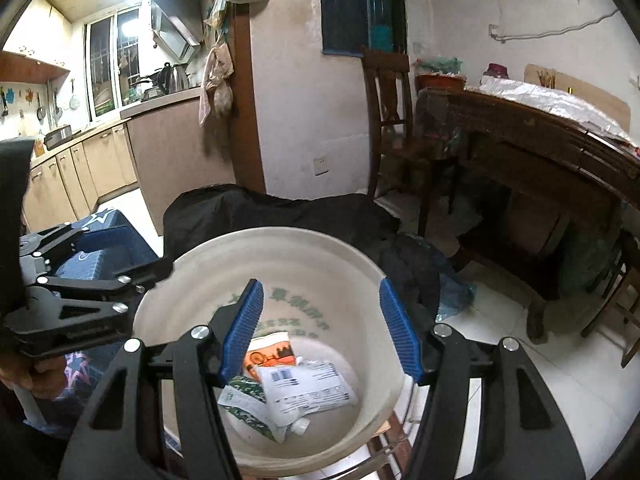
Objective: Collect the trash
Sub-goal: 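Open both grippers to drop the bag and wipes into the bucket, then move both tools back toward the clear plastic bags on the table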
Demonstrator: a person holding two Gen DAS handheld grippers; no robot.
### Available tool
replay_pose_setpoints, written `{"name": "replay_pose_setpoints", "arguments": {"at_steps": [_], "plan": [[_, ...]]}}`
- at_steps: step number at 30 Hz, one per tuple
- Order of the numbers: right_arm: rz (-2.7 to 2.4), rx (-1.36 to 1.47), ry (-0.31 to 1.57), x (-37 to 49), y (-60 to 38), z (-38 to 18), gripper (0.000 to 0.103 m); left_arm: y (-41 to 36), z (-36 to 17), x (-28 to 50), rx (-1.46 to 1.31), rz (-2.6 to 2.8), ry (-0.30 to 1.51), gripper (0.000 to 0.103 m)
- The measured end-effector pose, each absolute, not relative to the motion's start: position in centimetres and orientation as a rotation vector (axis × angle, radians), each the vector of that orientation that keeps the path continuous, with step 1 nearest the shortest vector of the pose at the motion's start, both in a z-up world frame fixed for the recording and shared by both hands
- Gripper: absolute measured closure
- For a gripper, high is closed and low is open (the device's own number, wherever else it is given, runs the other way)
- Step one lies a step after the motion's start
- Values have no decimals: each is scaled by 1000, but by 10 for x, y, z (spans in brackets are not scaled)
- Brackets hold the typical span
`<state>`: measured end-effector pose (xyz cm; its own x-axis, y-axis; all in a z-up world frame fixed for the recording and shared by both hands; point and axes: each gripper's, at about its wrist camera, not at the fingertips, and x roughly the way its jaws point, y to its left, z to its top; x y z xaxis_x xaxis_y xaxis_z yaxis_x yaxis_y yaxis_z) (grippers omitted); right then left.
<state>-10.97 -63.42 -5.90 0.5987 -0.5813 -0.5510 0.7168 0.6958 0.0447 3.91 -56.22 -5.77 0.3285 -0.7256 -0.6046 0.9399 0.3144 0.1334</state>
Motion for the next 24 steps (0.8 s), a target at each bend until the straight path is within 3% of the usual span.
{"name": "replay_pose_setpoints", "arguments": {"at_steps": [3,9,19,24], "plan": [[-743,278,537,-102,-630,-64,29,-542,-57,52,493,-1118,495,30],[-672,309,551,-76,-616,-73,23,-488,-61,88,464,-1016,538,30],[-414,232,605,6,-540,-83,23,-359,-65,154,358,-746,596,28],[-276,217,641,59,-503,-92,18,-267,-50,188,232,-559,617,24]]}}
